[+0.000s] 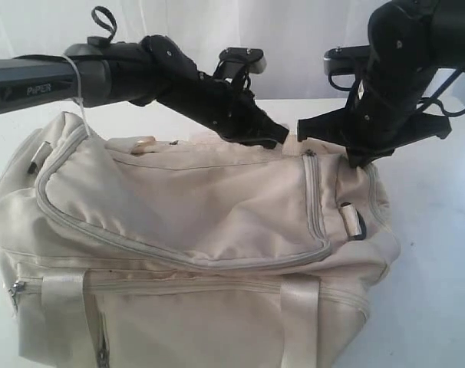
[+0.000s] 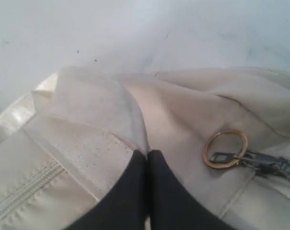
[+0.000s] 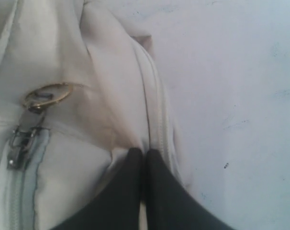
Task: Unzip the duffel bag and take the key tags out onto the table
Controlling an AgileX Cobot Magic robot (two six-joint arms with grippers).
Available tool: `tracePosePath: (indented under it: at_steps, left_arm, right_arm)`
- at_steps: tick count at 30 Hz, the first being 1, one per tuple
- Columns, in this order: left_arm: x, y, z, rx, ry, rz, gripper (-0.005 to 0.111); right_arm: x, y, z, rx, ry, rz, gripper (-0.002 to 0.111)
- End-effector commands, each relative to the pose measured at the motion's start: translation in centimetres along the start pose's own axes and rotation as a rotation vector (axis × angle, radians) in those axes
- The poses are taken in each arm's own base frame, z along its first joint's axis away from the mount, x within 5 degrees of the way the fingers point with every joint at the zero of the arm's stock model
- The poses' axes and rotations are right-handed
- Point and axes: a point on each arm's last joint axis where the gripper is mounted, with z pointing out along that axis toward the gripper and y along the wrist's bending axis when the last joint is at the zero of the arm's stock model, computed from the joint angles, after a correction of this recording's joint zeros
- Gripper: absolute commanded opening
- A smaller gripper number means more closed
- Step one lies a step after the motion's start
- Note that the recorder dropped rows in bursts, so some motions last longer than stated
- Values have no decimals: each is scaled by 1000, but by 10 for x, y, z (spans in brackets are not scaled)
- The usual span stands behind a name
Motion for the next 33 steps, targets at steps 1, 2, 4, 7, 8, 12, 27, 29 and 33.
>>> tracePosePath:
  at_steps: [1, 2, 4, 7, 8, 12, 27, 29, 33]
  left_arm:
    - [-22, -13, -35, -15, -49, 75, 0]
    - [-26, -15, -40, -16, -60, 80, 0]
    - [-30, -18, -47, -17, -77, 87, 0]
    - [-34, -21, -55, -27, -87, 108, 0]
    - [-36, -21, -57, -29, -90, 114, 0]
    - [-41, -25, -69, -42, -100, 146, 0]
    - [-52, -39, -98, -45, -129, 195, 0]
    - [-54, -42, -105, -38, -128, 205, 0]
    - [-54, -47, -112, -19, -113, 236, 0]
  right_arm:
    - [0, -10, -3, 84, -19, -50, 0]
    - [-2, -11, -3, 98, -33, -65, 0]
    - [-4, -14, -4, 134, -54, -96, 0]
    - [-5, -16, -4, 156, -69, -116, 0]
    - [-6, -16, -4, 159, -71, -118, 0]
    - [-6, -16, -4, 158, -73, -123, 6]
    - [-14, -24, -74, 13, -353, -34, 45]
    - [-17, -21, -74, -16, -385, -34, 39]
    - [-26, -17, -54, -108, -380, 49, 14]
